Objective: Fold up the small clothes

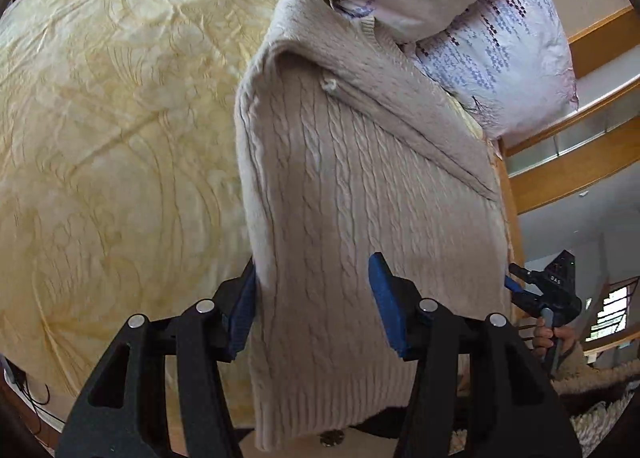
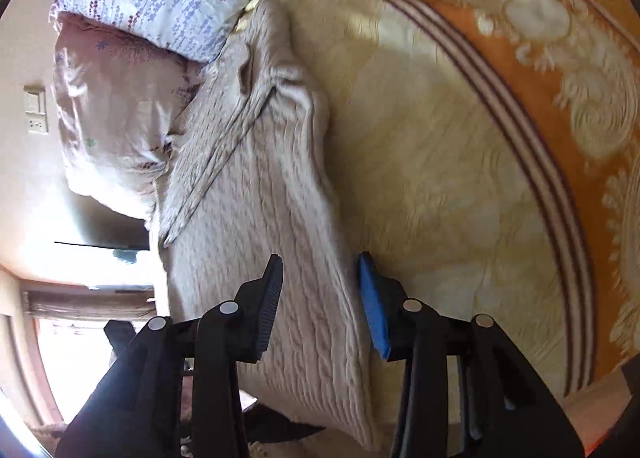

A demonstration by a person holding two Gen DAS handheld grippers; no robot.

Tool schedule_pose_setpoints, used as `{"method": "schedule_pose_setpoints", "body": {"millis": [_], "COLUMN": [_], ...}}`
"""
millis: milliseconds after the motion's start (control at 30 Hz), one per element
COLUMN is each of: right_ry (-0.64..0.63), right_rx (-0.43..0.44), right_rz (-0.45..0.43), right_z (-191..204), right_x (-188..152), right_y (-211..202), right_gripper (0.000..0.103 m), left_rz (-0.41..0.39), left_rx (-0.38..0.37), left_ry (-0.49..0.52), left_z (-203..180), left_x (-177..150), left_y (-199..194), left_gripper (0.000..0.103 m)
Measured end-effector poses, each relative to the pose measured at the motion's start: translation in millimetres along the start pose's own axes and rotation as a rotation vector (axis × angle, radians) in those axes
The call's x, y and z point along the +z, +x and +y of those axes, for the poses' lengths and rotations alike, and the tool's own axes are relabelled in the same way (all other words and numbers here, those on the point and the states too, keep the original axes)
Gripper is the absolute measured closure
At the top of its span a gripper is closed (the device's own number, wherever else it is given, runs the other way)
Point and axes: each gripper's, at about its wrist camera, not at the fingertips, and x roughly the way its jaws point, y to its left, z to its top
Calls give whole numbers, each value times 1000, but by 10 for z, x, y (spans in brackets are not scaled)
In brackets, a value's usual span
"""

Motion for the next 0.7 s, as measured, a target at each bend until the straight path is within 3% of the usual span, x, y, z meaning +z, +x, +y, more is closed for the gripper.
{"method": "schedule_pose_setpoints", "body": {"millis": [67,233,333,433,500,600,700], "right_ry": [15,22,-2,-29,-62,-157,-234], "right_rx": [60,106,107,101,80,38,18], "right_rz": [54,144,178,193,199,142,20], "right_z": [-51,-82,-36,27,81,220,394], "right_x": [-168,-469,-544,-596,-610,-616,-533], "right_y": [4,0,25,61,100,52,-97], "right_gripper": [63,72,76,79,90,95,96], "left_rz": [34,126,188,213,217,200,140], "left_rx": [-40,-112,-129,-132,-147,-192,-207], "left_ry": [-15,-54,-53,-32,-23,-15,-5], "left_z": [-24,-54,-85,-137,-170,-209,-207], "left_x": [-144,-411,-477,-475,-439,-369,-224], "left_y": [-3,26,92,127,142,130,50], "left_gripper": [55,69,82,84,89,95,96]}}
